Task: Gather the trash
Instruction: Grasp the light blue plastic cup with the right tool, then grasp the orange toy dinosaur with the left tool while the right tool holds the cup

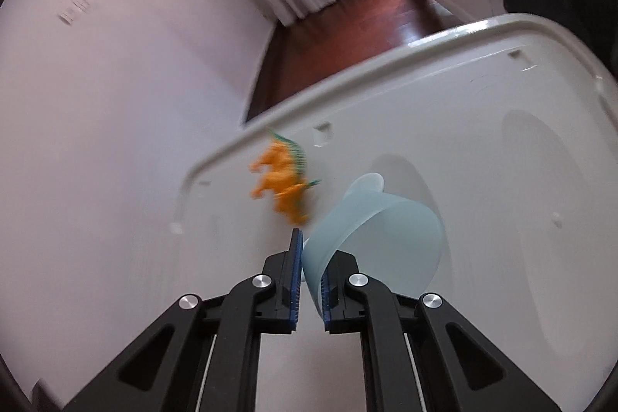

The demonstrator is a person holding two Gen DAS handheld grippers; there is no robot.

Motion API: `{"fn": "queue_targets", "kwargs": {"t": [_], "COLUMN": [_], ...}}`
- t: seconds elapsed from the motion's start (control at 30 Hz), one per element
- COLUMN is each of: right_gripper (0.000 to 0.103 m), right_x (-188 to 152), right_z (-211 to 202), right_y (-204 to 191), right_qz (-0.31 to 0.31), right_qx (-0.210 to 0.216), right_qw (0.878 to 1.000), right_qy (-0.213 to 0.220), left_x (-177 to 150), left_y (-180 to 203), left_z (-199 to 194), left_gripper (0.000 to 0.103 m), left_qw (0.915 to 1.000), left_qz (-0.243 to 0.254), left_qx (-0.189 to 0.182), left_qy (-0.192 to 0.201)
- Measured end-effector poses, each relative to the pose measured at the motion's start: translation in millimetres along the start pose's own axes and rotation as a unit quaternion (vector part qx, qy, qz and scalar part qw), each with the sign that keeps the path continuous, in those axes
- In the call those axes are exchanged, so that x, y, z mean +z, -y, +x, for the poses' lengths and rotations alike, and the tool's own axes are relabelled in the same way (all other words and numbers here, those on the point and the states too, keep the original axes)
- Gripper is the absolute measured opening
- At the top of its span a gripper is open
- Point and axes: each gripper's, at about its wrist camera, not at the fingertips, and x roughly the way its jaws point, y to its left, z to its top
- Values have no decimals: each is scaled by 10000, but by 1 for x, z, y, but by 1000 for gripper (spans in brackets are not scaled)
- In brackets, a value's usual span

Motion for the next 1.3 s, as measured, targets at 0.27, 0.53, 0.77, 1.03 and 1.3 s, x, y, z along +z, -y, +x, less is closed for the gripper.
{"fn": "queue_targets", "kwargs": {"t": [0.27,0.53,0.77,1.03,1.3], "right_gripper": [8,8,8,8,8], "right_x": [-48,-56,-51,-51,-50], "right_z": [-85,-95,-99,-88,-74], "right_y": [-1,36,40,41,47], "right_qz": [-543,-277,-203,-172,-64], "right_qx": [107,-43,46,19,-33], "right_qw": [9975,9991,9992,9997,9999], "right_qy": [442,302,346,146,-70], "left_x": [43,93,125,141,145], "left_y": [58,99,121,128,127], "left_z": [35,93,127,176,226], "left_gripper": [87,87,87,87,91], "left_qw": [9995,9985,9980,9986,9977], "left_qz": [-35,-357,-251,-324,-431], "left_qx": [179,392,517,418,385], "left_qy": [273,144,254,18,-342]}}
